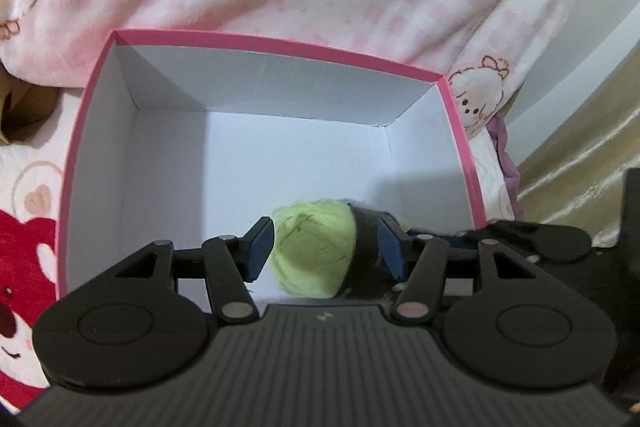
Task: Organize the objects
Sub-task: 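Open the left tool to release the yarn and lift away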
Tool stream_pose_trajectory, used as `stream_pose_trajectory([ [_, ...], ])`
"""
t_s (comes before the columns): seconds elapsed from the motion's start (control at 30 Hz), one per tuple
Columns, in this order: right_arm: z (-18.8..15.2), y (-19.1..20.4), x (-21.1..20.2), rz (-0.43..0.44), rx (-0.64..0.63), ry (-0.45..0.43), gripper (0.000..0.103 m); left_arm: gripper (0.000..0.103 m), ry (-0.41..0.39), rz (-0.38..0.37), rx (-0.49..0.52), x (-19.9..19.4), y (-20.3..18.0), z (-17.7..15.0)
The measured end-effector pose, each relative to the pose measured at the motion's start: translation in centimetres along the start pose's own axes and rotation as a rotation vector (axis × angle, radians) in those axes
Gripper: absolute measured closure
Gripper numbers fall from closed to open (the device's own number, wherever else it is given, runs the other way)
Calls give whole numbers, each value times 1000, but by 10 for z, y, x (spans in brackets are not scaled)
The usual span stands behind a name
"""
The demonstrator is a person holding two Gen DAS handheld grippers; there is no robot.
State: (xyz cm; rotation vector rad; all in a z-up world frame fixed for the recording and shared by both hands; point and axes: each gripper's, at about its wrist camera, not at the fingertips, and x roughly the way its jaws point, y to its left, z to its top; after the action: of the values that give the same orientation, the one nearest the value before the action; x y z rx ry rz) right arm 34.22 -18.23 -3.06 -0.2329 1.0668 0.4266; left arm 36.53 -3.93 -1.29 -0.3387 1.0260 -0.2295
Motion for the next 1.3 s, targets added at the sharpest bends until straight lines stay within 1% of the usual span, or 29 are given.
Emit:
stream_pose_trajectory([
  [0.07,7,3,4,10,-17,25,48,47,5,-6,-7,7,3,1],
  [0.13,12,3,8,1,-33,29,45,47,9,-6,-4,7,6,-1],
  [0.27,12,-2,12,23,-40,26,43,47,14,-16,25,9,12,-2],
  [0.37,11,-3,11,13,-80,17,44,47,26,-17,25,17,15,2],
  [0.47,11,4,6,-75,-131,-27,44,47,28,-30,14,23,15,3],
  [0.5,10,6,3,-84,-151,-30,44,47,34,-47,10,25,15,3],
  [0.53,9,5,1,-61,-153,-18,44,47,42,-71,4,27,14,2],
  [0.63,4,-11,-8,80,-53,26,44,49,72,-130,15,30,8,-3],
  [0.73,-8,-25,-26,140,30,-4,42,49,101,-182,12,27,2,-10],
  [0.8,-18,-29,-38,149,53,-34,41,49,113,-198,14,24,-3,-13],
  [0.9,-32,-31,-55,142,66,-68,40,48,98,-176,24,11,-9,-18],
  [1.07,-48,-19,-88,140,49,-135,38,46,54,-102,94,-28,-20,-27],
  [1.17,-54,-10,-109,118,23,-147,37,46,45,-44,107,-54,-22,-37],
  [1.3,-62,0,-138,99,13,-147,36,45,29,-12,115,-91,-25,-45],
])
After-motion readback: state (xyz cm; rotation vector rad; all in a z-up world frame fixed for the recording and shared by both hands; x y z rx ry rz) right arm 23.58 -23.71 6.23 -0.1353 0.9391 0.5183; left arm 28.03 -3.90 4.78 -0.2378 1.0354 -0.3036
